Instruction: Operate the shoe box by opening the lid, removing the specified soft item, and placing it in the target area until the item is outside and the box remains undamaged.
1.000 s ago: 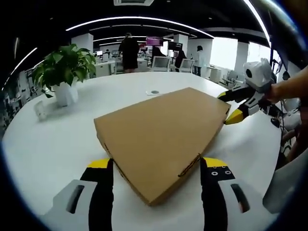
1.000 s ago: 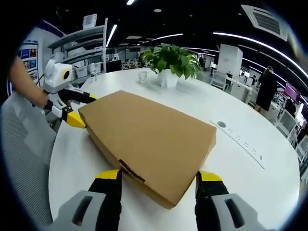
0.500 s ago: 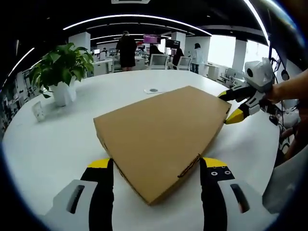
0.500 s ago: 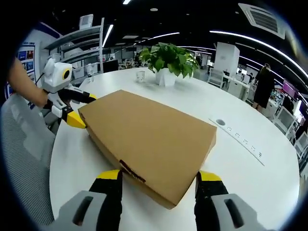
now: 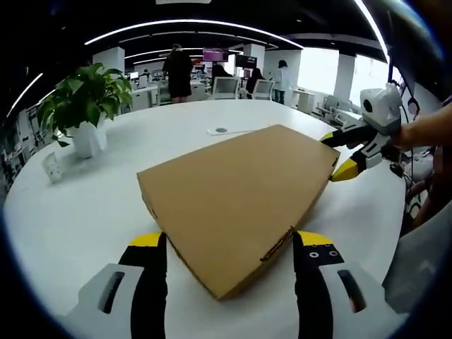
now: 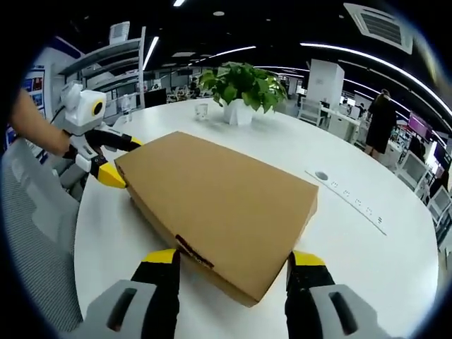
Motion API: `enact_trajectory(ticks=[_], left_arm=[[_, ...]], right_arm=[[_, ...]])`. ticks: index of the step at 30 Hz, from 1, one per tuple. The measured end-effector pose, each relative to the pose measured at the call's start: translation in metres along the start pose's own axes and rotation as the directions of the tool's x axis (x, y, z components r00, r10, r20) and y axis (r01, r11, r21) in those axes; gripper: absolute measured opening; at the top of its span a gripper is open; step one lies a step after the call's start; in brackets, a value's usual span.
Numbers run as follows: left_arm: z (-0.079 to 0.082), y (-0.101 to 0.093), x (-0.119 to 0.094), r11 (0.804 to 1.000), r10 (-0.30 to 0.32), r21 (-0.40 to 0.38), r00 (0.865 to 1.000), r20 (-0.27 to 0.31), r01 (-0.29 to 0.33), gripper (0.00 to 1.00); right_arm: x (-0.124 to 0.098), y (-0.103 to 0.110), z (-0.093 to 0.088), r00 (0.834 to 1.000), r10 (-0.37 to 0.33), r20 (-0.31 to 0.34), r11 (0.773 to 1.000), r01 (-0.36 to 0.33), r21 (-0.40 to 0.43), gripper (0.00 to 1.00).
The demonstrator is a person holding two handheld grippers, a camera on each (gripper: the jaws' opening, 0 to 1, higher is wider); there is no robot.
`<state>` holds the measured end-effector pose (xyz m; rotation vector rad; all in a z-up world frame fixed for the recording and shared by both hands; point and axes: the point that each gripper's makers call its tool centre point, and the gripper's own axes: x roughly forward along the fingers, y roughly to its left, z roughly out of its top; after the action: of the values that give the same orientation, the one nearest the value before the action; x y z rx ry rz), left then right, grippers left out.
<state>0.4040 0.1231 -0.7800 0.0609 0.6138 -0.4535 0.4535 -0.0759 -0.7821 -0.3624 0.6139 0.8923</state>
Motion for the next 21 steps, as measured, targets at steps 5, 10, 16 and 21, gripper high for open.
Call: enact_trajectory(ticks=[5,10,16,21], left_arm=[[-0.001,0.002,-0.002,1.0,-0.017,0.012,1.0,-0.006,0.017,0.75],[-0.001,0.005,-0.002,0.999,-0.039,0.025,0.999,-0.02,0.039,0.75],[-0.002,0.008,-0.003,0.997,-0.06,0.039,0.998,-0.029,0.061,0.75],[-0.002,0.011,-0.005,0.995,-0.079,0.053,0.996,-0.042,0.081,0.75]], right_arm=[[-0.001,0.005,-0.001,1.0,-0.018,-0.003,1.0,0.018,0.014,0.58],[-0.003,0.01,-0.002,0.999,-0.037,-0.003,0.999,0.037,0.03,0.58],[-0.004,0.016,-0.002,0.998,-0.057,-0.012,0.997,0.057,0.045,0.58],[-0.005,0.022,-0.003,0.997,-0.076,-0.017,0.995,0.077,0.062,0.58]])
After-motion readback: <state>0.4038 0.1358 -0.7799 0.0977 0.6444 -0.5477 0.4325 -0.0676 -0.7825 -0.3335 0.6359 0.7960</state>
